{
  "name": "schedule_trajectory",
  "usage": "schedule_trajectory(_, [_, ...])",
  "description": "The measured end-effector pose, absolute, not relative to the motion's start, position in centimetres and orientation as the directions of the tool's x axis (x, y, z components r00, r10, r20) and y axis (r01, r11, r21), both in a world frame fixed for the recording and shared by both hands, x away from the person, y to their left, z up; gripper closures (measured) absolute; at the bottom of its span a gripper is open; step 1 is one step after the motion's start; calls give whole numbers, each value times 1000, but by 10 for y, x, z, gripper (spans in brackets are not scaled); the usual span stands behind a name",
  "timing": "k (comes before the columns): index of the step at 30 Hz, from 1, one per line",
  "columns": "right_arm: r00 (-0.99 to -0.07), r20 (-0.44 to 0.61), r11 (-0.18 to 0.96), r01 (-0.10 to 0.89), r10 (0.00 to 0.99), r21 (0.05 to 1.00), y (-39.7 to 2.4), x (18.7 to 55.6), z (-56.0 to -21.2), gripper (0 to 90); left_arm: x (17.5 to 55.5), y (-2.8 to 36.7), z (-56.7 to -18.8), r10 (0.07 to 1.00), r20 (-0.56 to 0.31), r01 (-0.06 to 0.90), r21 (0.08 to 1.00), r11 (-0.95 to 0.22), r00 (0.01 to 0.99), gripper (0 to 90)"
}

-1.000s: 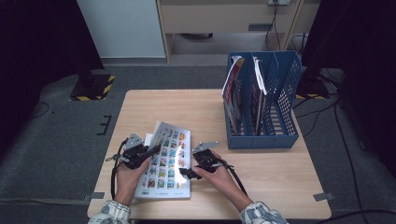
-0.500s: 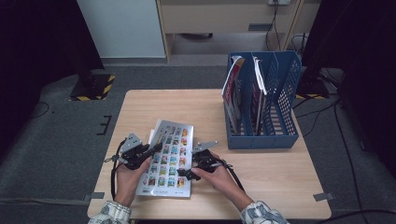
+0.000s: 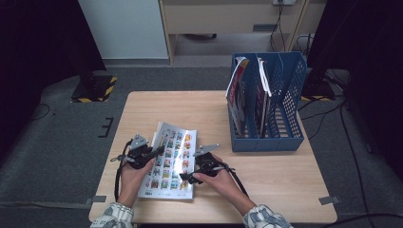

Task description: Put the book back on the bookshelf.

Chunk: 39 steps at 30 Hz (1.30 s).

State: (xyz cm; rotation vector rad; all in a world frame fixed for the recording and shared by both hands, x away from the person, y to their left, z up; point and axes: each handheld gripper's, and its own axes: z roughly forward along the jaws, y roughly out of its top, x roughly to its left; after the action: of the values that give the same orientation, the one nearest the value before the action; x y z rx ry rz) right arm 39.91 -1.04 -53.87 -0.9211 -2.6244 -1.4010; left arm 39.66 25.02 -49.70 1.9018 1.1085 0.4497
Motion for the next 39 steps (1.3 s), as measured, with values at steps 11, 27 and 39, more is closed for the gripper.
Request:
schedule_trajectory(11, [-831,259,446,496,492,745,-7,398,-538,58,406,262,-518,914,-73,632,744,-216,399,333])
schedule_trajectory(27, [-830,249,444,491,498,749,-7,406,-538,58,401,270,-521,912,-97,637,745,-199,399,362])
schedule_trajectory(39, [-841,255,469,489,477,735,9,427,-537,89,401,273,-524,907,-127,638,749,-178,402,363])
